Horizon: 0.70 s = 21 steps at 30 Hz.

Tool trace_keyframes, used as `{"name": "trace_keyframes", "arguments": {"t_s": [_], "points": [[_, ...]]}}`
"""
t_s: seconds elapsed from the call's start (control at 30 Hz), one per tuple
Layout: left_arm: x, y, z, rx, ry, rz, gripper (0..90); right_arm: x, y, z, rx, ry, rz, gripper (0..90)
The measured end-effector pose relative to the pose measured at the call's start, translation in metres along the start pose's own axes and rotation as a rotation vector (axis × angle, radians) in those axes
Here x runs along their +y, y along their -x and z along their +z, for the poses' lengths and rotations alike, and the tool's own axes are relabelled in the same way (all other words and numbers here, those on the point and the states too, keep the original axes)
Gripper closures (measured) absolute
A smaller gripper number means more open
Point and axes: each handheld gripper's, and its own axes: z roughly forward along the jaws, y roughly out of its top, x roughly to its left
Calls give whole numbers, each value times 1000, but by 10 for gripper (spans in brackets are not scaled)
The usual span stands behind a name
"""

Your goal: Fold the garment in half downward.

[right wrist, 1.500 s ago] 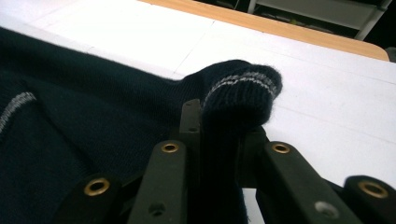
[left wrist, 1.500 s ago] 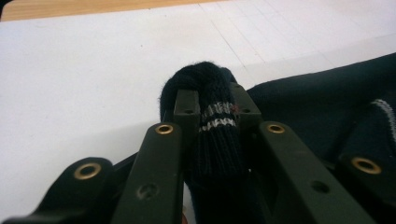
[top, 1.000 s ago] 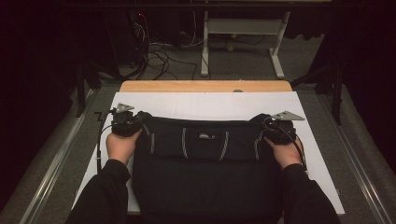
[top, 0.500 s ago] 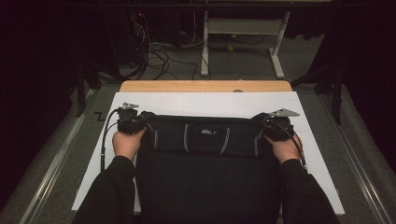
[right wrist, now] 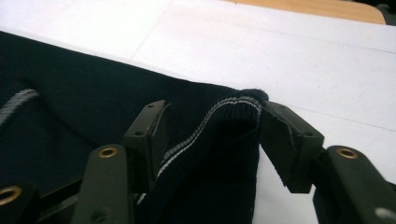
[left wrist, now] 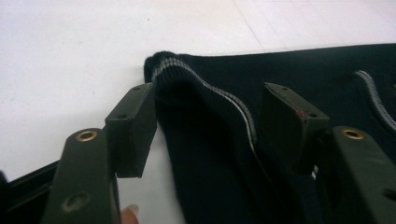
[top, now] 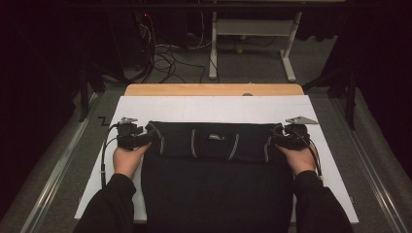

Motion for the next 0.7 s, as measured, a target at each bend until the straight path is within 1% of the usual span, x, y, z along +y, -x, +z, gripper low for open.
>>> {"name": "trace_keyframes", "arguments": {"t_s": [0.1,0.13,0.2,0.27,0.33,0.37,0.43,0.47,0.5,0.53,0.6,0.7], "points": [[-6,5,-8,-26,16,15,324,-6,-4,-9,19,18,-8,404],[-8,8,-10,-45,16,26,324,-8,-5,-12,23,26,-14,403],[-13,17,-14,-70,16,66,324,-12,-9,-17,40,38,-21,399],[-18,27,-16,-105,2,104,324,-17,-13,-22,57,42,-37,392],[-22,35,-15,-145,-27,133,324,-22,-18,-27,71,49,-58,392],[-25,39,-14,-151,-44,145,324,-25,-21,-29,85,46,-64,391],[-28,44,-9,-153,-79,163,328,-32,-26,-32,109,40,-84,388],[-29,45,-7,-144,-92,171,328,-35,-28,-32,122,29,-87,386],[-30,46,-5,-131,-104,174,329,-38,-30,-33,136,14,-86,382],[-30,46,-3,-126,-113,167,337,-40,-31,-32,142,-2,-90,381],[-31,45,-1,-127,-119,156,391,-45,-34,-32,153,-28,-92,380],[-33,44,0,-116,-128,162,469,-50,-35,-32,171,-59,-85,381]]}}
